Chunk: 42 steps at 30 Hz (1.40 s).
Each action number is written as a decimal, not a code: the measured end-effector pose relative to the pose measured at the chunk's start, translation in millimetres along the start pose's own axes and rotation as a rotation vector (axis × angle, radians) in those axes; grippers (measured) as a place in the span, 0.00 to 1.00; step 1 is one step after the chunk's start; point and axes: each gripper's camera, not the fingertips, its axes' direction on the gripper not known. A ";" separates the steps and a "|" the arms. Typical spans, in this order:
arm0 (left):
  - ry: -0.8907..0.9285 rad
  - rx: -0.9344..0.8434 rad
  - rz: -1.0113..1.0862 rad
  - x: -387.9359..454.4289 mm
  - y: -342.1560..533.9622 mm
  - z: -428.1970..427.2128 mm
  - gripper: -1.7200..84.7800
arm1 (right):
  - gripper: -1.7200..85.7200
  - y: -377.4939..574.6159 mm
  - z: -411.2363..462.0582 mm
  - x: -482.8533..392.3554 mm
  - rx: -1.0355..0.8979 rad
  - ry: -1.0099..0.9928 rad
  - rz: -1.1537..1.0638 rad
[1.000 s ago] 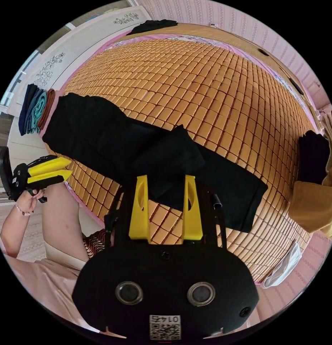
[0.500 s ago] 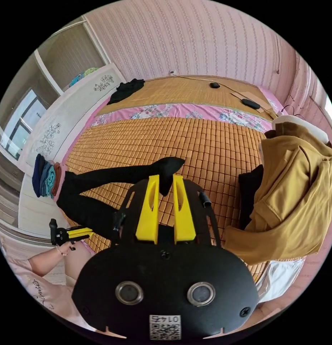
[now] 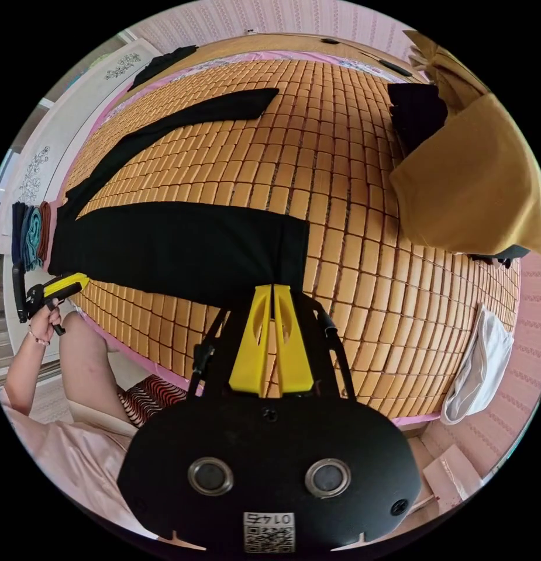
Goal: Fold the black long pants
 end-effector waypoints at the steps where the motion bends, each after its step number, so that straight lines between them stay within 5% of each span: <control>1: 0.001 -0.007 0.000 -0.6 0.1 0.1 0.01 | 0.02 5.9 -0.1 0.2 -0.004 0.007 -0.004; 13: 0.110 -0.150 0.117 13.5 39.1 -6.1 0.06 | 0.02 51.8 -14.8 22.2 -0.052 0.055 0.081; 20: 0.037 0.039 0.057 -15.3 52.5 -59.6 0.07 | 0.12 -4.4 -54.7 -15.5 0.126 0.087 -0.127; 28: -0.075 0.186 0.058 -77.9 -60.2 -68.8 0.09 | 0.14 -181.2 -36.8 -75.8 0.251 0.127 -0.367; 32: -0.081 0.244 0.086 -90.8 -131.2 -58.0 0.11 | 0.12 -257.8 2.9 -79.4 0.145 0.135 -0.317; 35: -0.126 0.204 0.102 -98.5 -166.7 -46.6 0.11 | 0.03 -275.0 3.9 -74.1 0.156 0.194 -0.215; 42: 0.002 0.120 0.060 -124.9 -180.9 -53.6 0.11 | 0.01 -258.1 -61.1 -62.6 0.063 0.014 -0.183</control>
